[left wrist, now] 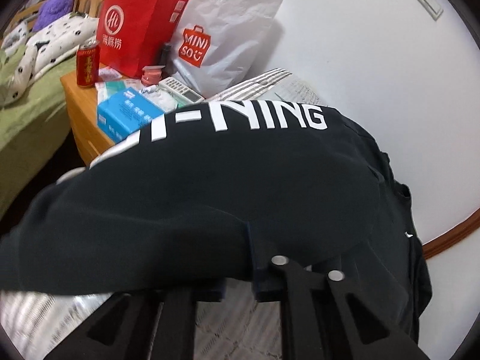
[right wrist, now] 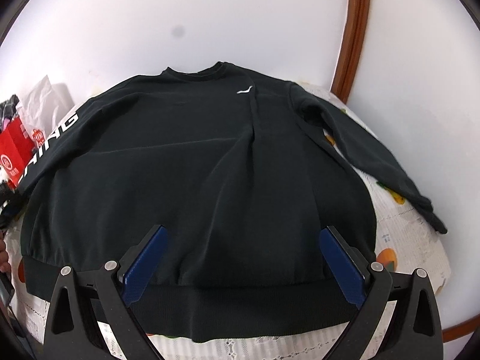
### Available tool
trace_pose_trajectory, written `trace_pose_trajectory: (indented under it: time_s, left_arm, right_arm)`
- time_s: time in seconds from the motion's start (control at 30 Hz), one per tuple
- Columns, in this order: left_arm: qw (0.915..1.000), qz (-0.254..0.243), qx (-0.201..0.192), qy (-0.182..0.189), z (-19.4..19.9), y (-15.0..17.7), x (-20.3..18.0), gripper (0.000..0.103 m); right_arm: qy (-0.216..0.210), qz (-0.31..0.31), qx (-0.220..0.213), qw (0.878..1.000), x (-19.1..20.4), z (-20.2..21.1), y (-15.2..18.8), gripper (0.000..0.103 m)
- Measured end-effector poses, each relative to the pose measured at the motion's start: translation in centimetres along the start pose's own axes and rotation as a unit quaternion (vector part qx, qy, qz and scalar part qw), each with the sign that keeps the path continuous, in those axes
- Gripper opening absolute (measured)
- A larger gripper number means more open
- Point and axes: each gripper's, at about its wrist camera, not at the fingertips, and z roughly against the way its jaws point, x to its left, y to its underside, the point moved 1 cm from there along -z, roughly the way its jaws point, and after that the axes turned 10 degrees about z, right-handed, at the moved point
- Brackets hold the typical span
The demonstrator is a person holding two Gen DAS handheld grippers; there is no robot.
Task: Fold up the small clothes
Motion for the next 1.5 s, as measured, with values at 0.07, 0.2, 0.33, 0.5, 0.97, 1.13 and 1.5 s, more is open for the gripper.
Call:
trace_pose_trajectory:
  time_s: [0.07, 0.2, 0.33, 0.5, 0.97, 1.13, 1.5]
  left_arm:
    - [0.9994, -0.022, -0.026, -0.008, 1.3, -0.6, -1.2, 0.009]
    - [0.9948, -0.071, -0.073, 0.007, 4.6, -1.7, -6.1, 0.007]
    - [0.9872, -0.122, -0.098, 0.031, 6.0, -1.6, -12.3, 0.007]
    - [0.9717, -0.200, -0.111, 0.059, 5.4, 1.1, -21.0, 0.007]
    - [0.9207, -0.384, 0.018, 0.066, -6.6, 16.2, -34.1, 0.008]
    - [0.9098, -0.408, 0.022, 0.074, -5.3, 18.2, -33.6, 0.041]
    - [0.9173, -0.386, -0.048, 0.085, 0.6, 10.4, -29.2, 0.074]
  right_arm:
    - [0.006, 0.001, 0.002, 1.000, -0.8, -0.3, 0.1, 0.100]
    - [0.015, 0.001, -0.005, 1.000, -2.5, -0.5, 0.1, 0.100]
    - [0.007, -0.005, -0.017, 1.000, -4.0, -0.4, 0.1, 0.100]
    - [0.025, -0.007, -0.036, 0.999, -6.7, 0.1, 0.2, 0.100]
    - [0.066, -0.027, -0.015, 0.997, -12.7, -0.9, 5.2, 0.100]
    - [0.069, -0.023, -0.007, 0.997, -12.5, -1.2, 5.6, 0.100]
    - [0.029, 0.023, -0.072, 0.997, -7.1, -0.4, -2.6, 0.091]
